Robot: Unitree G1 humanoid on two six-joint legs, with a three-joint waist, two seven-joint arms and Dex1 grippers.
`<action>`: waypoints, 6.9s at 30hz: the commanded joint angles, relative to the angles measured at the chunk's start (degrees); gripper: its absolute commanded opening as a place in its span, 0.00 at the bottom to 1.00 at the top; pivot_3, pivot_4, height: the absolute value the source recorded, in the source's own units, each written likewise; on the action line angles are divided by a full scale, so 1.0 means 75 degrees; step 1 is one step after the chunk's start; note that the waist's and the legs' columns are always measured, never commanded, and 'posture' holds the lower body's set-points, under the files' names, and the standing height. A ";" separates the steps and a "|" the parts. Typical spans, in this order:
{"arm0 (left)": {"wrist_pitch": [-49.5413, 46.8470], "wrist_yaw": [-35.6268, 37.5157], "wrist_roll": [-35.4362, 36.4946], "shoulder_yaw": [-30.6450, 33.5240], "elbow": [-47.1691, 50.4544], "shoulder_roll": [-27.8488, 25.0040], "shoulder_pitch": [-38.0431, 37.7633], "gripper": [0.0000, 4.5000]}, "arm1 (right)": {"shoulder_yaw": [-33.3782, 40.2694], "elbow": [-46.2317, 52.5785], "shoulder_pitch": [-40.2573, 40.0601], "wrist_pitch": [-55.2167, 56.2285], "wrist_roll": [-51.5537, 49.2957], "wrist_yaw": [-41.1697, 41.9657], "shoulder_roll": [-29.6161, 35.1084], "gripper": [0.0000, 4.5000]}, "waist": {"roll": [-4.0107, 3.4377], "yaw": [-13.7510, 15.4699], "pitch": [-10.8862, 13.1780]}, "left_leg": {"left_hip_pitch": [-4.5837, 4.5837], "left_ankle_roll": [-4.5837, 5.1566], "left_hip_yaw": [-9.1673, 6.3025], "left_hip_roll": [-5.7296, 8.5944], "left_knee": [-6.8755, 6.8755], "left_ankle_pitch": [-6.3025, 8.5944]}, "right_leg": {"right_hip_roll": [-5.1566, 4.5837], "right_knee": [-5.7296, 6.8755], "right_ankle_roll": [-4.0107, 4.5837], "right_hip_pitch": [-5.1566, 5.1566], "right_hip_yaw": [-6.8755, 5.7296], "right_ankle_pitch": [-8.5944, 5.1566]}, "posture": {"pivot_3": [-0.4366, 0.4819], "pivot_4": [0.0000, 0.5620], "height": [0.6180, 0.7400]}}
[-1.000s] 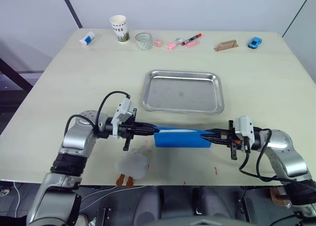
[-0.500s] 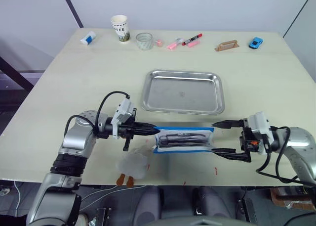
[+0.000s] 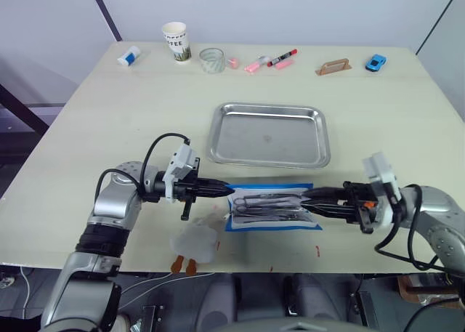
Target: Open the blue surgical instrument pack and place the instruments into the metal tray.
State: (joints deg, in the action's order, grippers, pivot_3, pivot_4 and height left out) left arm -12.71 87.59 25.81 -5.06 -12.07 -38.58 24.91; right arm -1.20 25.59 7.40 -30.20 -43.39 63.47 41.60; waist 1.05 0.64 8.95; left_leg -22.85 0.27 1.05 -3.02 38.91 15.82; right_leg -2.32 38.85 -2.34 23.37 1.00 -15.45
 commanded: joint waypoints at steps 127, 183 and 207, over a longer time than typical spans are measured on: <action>0.1207 0.0655 0.1747 0.0136 0.1695 -0.2184 -0.0944 1.00 | -0.1173 -0.4153 0.0231 0.4180 0.3184 0.1178 -0.1158 0.98 | 0.0004 0.0012 0.0003 | 0.0012 -0.0001 -0.0004 -0.0011 0.0017 0.0001 | 0.0015 -0.0002 0.0002 -0.0019 0.0002 -0.0002 | 0.48 0.27 0.98; 0.1594 -0.0249 -0.1264 -0.0608 -0.1468 0.0810 0.1424 0.73 | -0.1783 -0.5101 0.0093 0.4912 0.4269 0.0607 -0.1291 1.00 | 0.0061 -0.0050 -0.0035 | 0.0043 0.0000 -0.0016 -0.0020 0.0016 0.0001 | 0.0039 -0.0001 0.0005 -0.0046 0.0007 0.0000 | 0.48 0.27 0.98; 0.2643 -0.0307 -0.2423 -0.1173 -0.2854 0.1575 0.2103 0.46 | -0.1866 -0.5158 0.0053 0.5008 0.4296 0.0428 -0.1391 1.00 | 0.0061 -0.0180 -0.0037 | 0.0043 0.0000 -0.0025 -0.0021 0.0014 0.0001 | 0.0043 -0.0002 0.0005 -0.0048 0.0006 -0.0001 | 0.48 0.27 0.98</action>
State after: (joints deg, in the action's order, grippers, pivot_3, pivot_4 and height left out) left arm 6.13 84.88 7.92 -13.87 -33.47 -26.76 40.24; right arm -12.98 -9.03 9.51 9.03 -16.08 68.61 31.09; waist 1.50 -0.71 8.67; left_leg -22.52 0.27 0.86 -3.17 39.01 15.83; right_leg -2.00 38.84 -2.30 23.02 1.04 -15.45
